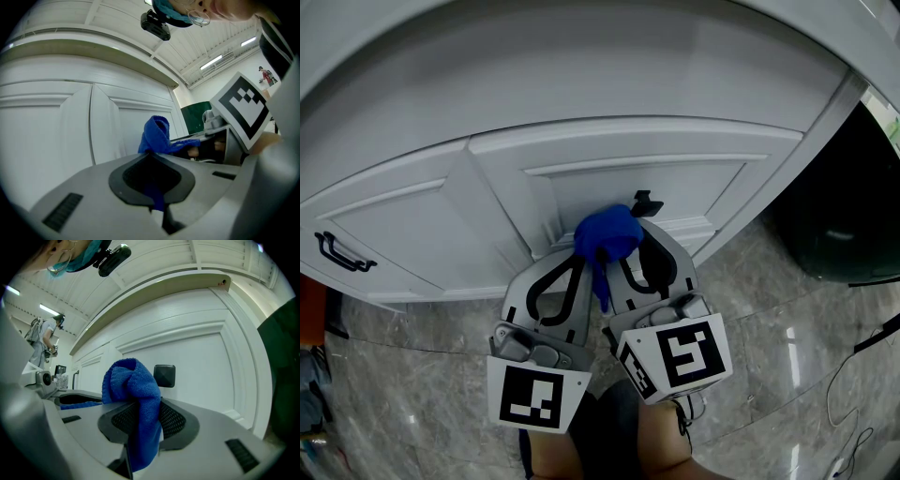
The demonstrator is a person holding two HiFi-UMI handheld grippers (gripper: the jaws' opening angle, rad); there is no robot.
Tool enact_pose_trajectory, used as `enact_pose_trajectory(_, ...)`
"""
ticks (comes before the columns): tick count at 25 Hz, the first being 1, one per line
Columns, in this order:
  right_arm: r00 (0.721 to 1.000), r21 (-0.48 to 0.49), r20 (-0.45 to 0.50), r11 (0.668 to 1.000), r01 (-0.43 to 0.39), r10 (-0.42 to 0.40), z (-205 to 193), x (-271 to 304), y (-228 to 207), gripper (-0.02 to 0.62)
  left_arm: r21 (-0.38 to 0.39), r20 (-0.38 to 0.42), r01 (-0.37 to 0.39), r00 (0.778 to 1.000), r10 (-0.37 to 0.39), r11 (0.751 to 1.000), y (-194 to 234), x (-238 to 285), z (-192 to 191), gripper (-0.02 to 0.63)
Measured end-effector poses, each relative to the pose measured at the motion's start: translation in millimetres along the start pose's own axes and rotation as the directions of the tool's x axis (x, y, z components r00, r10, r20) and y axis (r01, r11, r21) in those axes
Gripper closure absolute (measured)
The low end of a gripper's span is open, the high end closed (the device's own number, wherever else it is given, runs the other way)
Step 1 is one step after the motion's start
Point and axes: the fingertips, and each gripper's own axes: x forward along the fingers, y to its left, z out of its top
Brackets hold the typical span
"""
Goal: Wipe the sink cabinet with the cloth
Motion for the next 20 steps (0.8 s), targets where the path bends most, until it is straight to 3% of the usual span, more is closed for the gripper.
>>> enact_pose_trajectory(20, 1.0, -0.028, 0.013, 1.0, -0.008, 0.008, -1.0, -2.4, -4.6, 0.479, 0.01, 0.004, -0.001, 1.0, 0.001, 1.0, -2.2, 2.4, 2.4, 0.606)
